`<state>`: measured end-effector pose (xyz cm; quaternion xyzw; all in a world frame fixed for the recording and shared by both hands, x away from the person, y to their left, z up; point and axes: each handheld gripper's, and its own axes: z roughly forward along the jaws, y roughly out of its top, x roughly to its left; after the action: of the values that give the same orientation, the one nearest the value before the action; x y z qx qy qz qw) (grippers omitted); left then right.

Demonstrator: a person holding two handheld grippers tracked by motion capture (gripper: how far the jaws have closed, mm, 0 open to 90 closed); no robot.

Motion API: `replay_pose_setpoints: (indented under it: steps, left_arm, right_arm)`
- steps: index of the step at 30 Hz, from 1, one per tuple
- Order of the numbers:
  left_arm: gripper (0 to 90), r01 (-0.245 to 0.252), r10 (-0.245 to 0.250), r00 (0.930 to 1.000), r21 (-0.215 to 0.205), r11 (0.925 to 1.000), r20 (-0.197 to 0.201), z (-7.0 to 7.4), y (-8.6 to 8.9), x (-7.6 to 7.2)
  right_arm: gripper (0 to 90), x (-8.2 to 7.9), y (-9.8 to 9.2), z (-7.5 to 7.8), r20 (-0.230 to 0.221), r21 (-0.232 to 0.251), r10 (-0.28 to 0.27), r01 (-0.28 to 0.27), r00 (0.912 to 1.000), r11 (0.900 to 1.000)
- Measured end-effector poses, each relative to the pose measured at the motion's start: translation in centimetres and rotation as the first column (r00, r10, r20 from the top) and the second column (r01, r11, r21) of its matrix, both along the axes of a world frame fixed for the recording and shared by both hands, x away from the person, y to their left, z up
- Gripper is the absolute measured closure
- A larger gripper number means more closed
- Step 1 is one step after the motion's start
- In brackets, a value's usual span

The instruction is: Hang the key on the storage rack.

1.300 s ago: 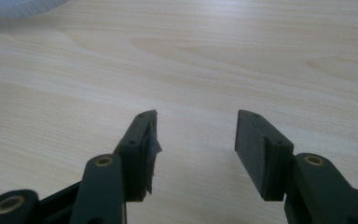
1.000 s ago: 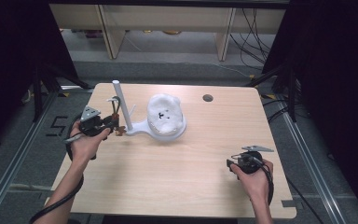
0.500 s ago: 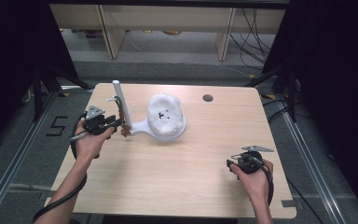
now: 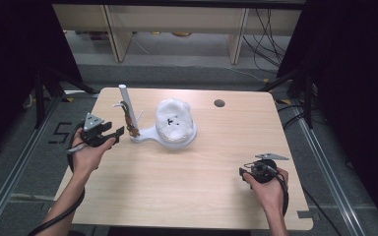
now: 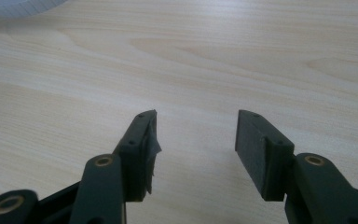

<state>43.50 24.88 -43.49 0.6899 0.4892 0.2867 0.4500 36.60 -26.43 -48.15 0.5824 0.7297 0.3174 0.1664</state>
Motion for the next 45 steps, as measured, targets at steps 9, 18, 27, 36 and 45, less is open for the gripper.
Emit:
replay_pose_setpoints:
  steps: [9,18,27,36,45]
  left_arm:
    - [37.3,0.002,-0.003,0.9995,0.009,1.0,0.033,0.5,0.6,-2.1]
    - [36.0,0.007,-0.007,0.9985,0.012,0.9999,0.054,0.1,1.3,-5.2]
    - [35.6,-0.008,0.009,0.9983,-0.011,0.9999,0.057,-1.6,2.9,-8.3]
    - [35.7,-0.025,0.026,0.999,-0.025,0.9994,0.035,-5.2,3.2,-10.3]
    - [35.4,-0.025,0.026,0.999,-0.028,0.9993,0.037,-8.1,3.2,-10.4]
  right_arm:
    - [49.4,0.0,0.3,0.1,-0.018,0.021,-0.024,0.024,0.9995,0.999]
    - [49.2,0.1,0.1,-0.1,0.0,0.003,-0.02,0.02,0.9998,1.0]
    - [49.1,0.1,0.2,-0.1,0.002,0.012,-0.022,0.022,0.9998,1.0]
    - [49.0,0.0,0.2,-0.2,0.0,0.008,0.005,-0.005,1.0,1.0]
    - [48.9,0.1,0.4,-0.4,0.008,0.009,0.002,-0.002,1.0,1.0]
